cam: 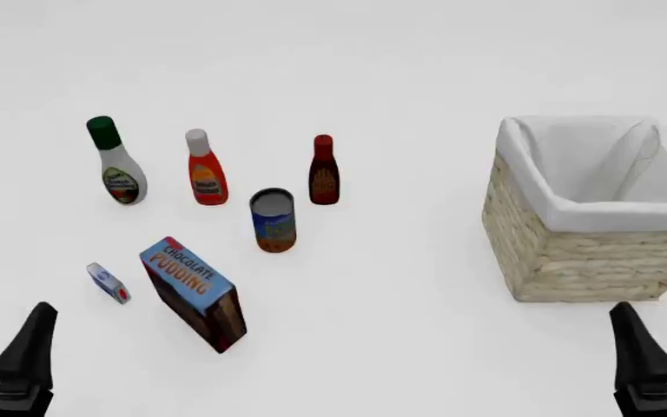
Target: Pick the bbq sauce and place it in the basket.
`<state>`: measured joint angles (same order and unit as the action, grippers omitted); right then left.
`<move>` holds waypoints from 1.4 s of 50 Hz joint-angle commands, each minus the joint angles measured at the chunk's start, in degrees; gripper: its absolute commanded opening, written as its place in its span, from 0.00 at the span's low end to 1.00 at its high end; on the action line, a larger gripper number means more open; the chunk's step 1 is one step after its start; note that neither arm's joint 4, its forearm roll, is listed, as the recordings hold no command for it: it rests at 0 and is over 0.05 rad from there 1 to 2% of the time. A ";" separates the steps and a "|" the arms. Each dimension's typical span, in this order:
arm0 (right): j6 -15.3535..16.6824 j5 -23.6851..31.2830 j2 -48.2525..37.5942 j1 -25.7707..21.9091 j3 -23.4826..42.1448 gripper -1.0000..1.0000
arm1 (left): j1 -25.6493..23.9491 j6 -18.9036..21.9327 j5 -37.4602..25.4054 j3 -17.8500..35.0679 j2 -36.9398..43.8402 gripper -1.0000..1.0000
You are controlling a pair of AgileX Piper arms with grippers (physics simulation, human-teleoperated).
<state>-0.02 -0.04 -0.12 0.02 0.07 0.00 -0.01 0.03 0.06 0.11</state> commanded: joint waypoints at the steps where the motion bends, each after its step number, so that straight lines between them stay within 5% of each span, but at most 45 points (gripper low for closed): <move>1: -0.11 -0.15 -0.41 0.12 0.21 1.00 | -0.01 -0.02 0.08 0.18 0.31 1.00; 29: -0.75 0.18 -1.38 -1.62 1.74 1.00 | 0.00 -0.02 0.08 0.18 0.33 1.00; 50: -0.96 8.36 -13.36 -2.01 21.07 1.00 | -0.01 -0.01 0.08 0.18 0.32 1.00; 61: 3.31 12.70 -25.33 -6.64 35.35 1.00 | -0.01 -0.02 0.08 0.18 0.33 1.00; 70: 3.42 17.07 -33.47 -10.69 44.75 1.00 | -0.01 -0.01 0.08 0.18 0.33 1.00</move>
<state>2.09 12.78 -24.75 -7.10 34.41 -0.01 -0.02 0.11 0.25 0.43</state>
